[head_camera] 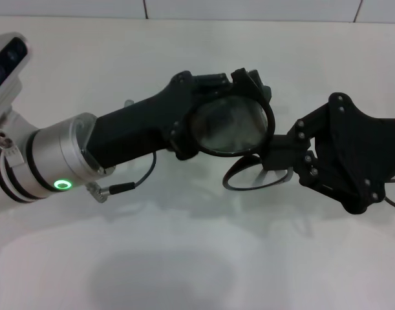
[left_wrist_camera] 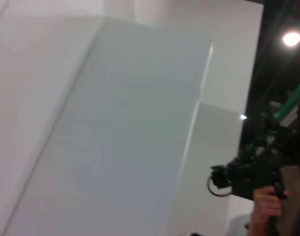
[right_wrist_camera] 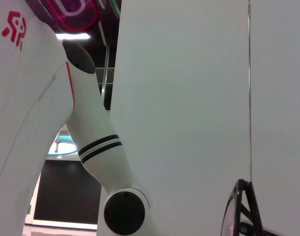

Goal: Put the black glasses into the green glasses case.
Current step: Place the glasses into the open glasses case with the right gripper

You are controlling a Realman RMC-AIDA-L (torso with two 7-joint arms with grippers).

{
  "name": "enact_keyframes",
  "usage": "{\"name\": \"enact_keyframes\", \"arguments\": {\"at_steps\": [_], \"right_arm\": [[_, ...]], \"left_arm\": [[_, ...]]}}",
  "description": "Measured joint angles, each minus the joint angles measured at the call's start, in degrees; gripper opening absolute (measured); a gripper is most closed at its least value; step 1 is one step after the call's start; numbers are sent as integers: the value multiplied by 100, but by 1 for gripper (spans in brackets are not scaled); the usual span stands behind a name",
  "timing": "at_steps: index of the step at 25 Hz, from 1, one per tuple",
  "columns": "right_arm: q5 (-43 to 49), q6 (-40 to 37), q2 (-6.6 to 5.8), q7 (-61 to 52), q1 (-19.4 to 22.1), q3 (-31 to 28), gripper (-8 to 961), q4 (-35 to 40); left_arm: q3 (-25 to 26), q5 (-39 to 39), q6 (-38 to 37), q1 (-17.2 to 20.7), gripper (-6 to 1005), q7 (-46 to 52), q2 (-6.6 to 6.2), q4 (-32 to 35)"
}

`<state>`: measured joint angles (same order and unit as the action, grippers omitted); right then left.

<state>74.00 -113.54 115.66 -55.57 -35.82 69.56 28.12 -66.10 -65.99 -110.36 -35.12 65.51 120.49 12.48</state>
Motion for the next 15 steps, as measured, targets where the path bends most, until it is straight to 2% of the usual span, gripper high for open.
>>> {"name": "enact_keyframes", "arguments": {"at_steps": [9, 15], "right_arm": [[-2, 157, -14, -47, 0, 13, 35, 17], [671, 1280, -150, -1083, -359, 32, 35, 380]], "left_arm": [[9, 372, 560, 143, 56, -22, 1, -1], [7, 1410, 1334, 488, 57, -280, -71, 36]]}}
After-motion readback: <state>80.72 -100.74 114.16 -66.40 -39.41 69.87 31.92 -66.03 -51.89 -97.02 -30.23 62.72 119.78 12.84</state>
